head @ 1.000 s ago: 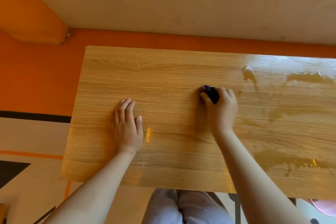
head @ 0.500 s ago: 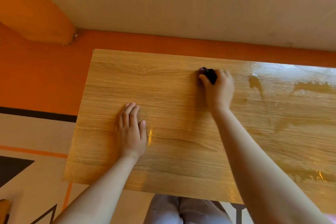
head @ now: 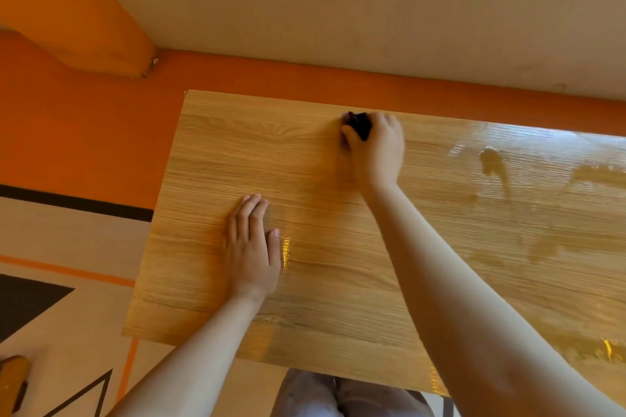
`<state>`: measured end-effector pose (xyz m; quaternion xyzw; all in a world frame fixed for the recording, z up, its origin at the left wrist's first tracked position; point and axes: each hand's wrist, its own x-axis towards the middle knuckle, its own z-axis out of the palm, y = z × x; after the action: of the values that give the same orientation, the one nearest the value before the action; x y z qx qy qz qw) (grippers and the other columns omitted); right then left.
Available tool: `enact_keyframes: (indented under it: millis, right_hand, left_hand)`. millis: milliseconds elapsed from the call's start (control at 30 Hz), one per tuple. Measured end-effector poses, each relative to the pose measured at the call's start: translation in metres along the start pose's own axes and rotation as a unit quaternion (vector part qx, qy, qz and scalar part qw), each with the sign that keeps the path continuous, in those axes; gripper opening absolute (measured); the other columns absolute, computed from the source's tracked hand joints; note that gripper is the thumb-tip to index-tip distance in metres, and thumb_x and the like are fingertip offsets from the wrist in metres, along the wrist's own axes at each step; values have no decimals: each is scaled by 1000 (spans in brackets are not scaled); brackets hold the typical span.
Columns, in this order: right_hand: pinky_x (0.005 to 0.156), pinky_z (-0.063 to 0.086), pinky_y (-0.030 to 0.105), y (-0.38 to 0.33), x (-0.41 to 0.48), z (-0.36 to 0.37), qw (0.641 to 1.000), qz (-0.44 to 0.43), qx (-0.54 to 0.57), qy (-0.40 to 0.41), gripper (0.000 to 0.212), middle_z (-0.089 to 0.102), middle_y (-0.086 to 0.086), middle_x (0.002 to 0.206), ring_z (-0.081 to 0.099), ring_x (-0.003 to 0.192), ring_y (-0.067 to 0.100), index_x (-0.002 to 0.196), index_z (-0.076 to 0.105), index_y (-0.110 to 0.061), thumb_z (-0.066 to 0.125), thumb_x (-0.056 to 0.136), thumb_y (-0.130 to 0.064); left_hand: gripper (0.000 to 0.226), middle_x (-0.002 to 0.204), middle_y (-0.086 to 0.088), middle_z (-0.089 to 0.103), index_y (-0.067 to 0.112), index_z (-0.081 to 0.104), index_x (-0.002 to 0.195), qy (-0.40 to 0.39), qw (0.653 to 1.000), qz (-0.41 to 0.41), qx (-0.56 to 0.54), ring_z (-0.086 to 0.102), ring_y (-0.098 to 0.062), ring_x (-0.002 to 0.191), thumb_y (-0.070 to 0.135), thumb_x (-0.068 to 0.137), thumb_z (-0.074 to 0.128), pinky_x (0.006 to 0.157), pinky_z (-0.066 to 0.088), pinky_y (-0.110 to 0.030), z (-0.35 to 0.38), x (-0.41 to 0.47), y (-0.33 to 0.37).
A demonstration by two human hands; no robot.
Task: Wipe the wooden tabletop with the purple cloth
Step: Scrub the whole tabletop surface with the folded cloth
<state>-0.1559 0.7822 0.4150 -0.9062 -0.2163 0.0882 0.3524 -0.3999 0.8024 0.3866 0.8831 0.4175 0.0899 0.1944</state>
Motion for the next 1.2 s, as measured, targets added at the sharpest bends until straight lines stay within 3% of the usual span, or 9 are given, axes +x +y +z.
enact_keyframes:
  millis: [200, 333, 533, 700, 833, 1000, 1200]
  right_hand:
    - [77, 40, 28, -6, 21, 10, 999, -41, 9, -25, 35, 58, 5, 106, 50, 101, 22, 110, 61, -11, 64, 85, -35]
    - [74, 38, 29, 35, 33, -28, 999, 13, 2, 31, 33, 58, 7, 103, 52, 99, 24, 104, 61, -11, 64, 84, -37]
    - [85, 40, 36, 108, 47, -100, 988, 102, -39, 107, 39, 57, 15, 112, 54, 103, 32, 108, 61, -7, 63, 84, -37]
    - [86, 38, 32, 109, 47, -106, 981, 137, -54, 126, 40, 56, 14, 115, 53, 106, 30, 111, 60, -5, 63, 86, -35]
    - [88, 39, 34, 78, 35, -73, 996, 59, -37, 62, 36, 57, 12, 111, 51, 106, 29, 108, 61, -7, 66, 83, -33]
    - [76, 35, 26, 45, 1, -33, 998, -58, -25, -13, 31, 57, 7, 102, 50, 99, 23, 103, 62, -7, 66, 84, -32]
    - [75, 38, 28, 68, 12, -58, 992, -109, -55, -38, 34, 58, 7, 102, 50, 98, 23, 106, 61, -9, 65, 85, -35]
  left_hand:
    - [49, 147, -6, 41, 8, 46, 136, -7, 1000, -6, 7, 32, -25, 140, 31, 95, 33, 111, 27, -42, -1, 0, 1]
    - [48, 145, -9, 43, 5, 47, 134, 0, 1000, 5, 9, 35, -29, 138, 29, 94, 35, 111, 28, -44, -1, 0, 2]
    - [47, 143, -12, 45, 3, 49, 132, 18, 1000, 13, 2, 36, -31, 136, 27, 93, 37, 111, 26, -42, 0, 1, 2]
    - [47, 142, -13, 46, 1, 50, 131, 19, 1000, 15, 2, 37, -31, 136, 26, 93, 37, 111, 28, -45, 0, 1, 1]
    - [48, 143, -13, 45, 2, 49, 132, 14, 1000, 14, 10, 36, -31, 137, 27, 93, 36, 111, 28, -44, 0, 1, 2]
    - [48, 144, -11, 44, 2, 48, 133, 8, 1000, 13, 18, 34, -29, 138, 27, 94, 36, 111, 28, -44, 0, 0, 2]
    - [46, 143, -12, 44, 2, 48, 132, 16, 999, 22, 23, 35, -31, 137, 24, 93, 39, 111, 28, -44, 1, 0, 2]
